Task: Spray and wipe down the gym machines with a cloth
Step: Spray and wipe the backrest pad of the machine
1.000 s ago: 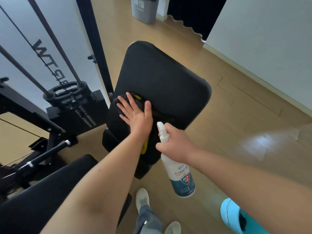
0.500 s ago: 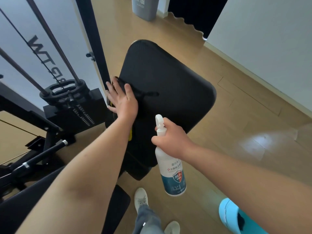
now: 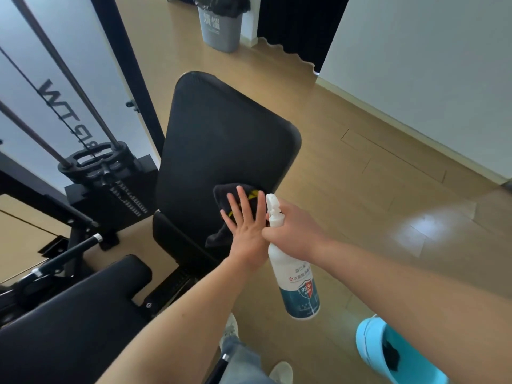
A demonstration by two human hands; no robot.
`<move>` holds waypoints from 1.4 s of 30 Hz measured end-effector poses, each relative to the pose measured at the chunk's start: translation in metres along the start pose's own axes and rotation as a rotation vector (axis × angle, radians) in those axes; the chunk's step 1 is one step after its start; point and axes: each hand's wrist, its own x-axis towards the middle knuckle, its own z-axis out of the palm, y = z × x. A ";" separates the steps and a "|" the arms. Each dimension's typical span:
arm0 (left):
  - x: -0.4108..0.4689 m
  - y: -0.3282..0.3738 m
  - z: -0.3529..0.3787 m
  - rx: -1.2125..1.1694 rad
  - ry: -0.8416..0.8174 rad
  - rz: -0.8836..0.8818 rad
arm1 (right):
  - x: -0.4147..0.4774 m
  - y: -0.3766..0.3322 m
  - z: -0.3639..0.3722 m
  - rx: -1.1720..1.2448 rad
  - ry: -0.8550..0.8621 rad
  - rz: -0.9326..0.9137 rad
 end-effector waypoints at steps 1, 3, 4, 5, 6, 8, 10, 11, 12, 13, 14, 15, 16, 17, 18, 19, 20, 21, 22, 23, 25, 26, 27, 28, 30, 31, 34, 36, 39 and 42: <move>-0.001 0.004 0.000 0.023 -0.016 -0.001 | -0.003 0.003 -0.003 0.006 0.003 0.000; 0.008 0.009 -0.013 0.033 -0.040 0.010 | -0.006 0.008 -0.008 0.014 0.012 -0.002; 0.016 0.011 -0.025 0.044 -0.030 0.041 | -0.007 0.010 -0.010 0.012 0.015 -0.005; 0.025 0.012 -0.038 0.060 0.006 0.087 | -0.007 0.011 -0.011 0.011 0.020 -0.009; 0.036 0.012 -0.050 0.080 0.049 0.137 | -0.007 0.011 -0.013 0.012 0.025 -0.009; 0.051 0.012 -0.064 0.105 0.117 0.207 | -0.006 0.014 -0.014 0.019 0.036 0.000; 0.054 0.010 -0.061 0.104 0.195 0.223 | -0.005 0.018 -0.013 0.035 0.052 0.035; 0.054 0.008 -0.055 0.095 0.234 0.209 | -0.003 0.021 -0.011 0.046 0.058 0.055; 0.053 0.008 -0.049 0.082 0.261 0.185 | -0.002 0.025 -0.010 0.057 0.059 0.074; 0.053 0.008 -0.044 0.064 0.273 0.163 | 0.000 0.029 -0.008 0.071 0.059 0.095; 0.053 0.008 -0.041 0.041 0.278 0.145 | 0.002 0.034 -0.005 0.084 0.058 0.119; 0.053 0.008 -0.039 0.022 0.284 0.132 | 0.004 0.038 -0.002 0.089 0.053 0.140; 0.052 0.008 -0.036 0.009 0.287 0.121 | 0.006 0.042 0.002 0.087 0.042 0.161; 0.049 0.006 -0.032 0.000 0.286 0.111 | 0.007 0.046 0.007 0.084 0.028 0.180; 0.046 0.001 -0.026 -0.011 0.282 0.096 | 0.008 0.048 0.011 0.076 0.011 0.195; 0.041 -0.005 -0.020 -0.025 0.269 0.075 | 0.009 0.050 0.016 0.068 -0.007 0.204; 0.035 -0.011 -0.012 -0.045 0.245 0.047 | 0.009 0.051 0.020 0.061 -0.023 0.210; 0.028 -0.019 -0.005 -0.069 0.219 0.013 | 0.009 0.051 0.023 0.060 -0.039 0.211; 0.021 -0.026 0.003 -0.093 0.194 -0.024 | 0.009 0.052 0.027 0.065 -0.055 0.211; 0.014 -0.034 0.010 -0.118 0.168 -0.061 | 0.009 0.052 0.030 0.071 -0.069 0.211; 0.000 -0.048 0.023 -0.172 0.128 -0.148 | 0.008 0.051 0.036 0.075 -0.093 0.214; -0.006 -0.051 0.029 -0.204 0.109 -0.201 | 0.008 0.051 0.038 0.073 -0.102 0.214; -0.011 -0.053 0.033 -0.247 0.084 -0.259 | 0.008 0.051 0.041 0.070 -0.108 0.215; -0.015 -0.053 0.037 -0.297 0.055 -0.312 | 0.007 0.053 0.042 0.069 -0.111 0.216; -0.018 -0.051 0.038 -0.380 0.012 -0.370 | 0.006 0.053 0.045 0.076 -0.118 0.215; -0.020 -0.051 0.035 -0.404 0.002 -0.367 | 0.005 0.052 0.046 0.076 -0.129 0.207; -0.019 -0.058 0.025 -0.494 -0.014 -0.319 | 0.007 0.043 0.052 0.073 -0.172 0.182; -0.014 -0.063 0.019 -0.527 0.007 -0.308 | 0.012 0.036 0.056 0.078 -0.191 0.156; -0.006 -0.070 0.012 -0.539 0.044 -0.313 | 0.020 0.024 0.065 0.069 -0.204 0.124; 0.005 -0.078 0.004 -0.592 0.094 -0.343 | 0.031 0.012 0.071 0.073 -0.214 0.121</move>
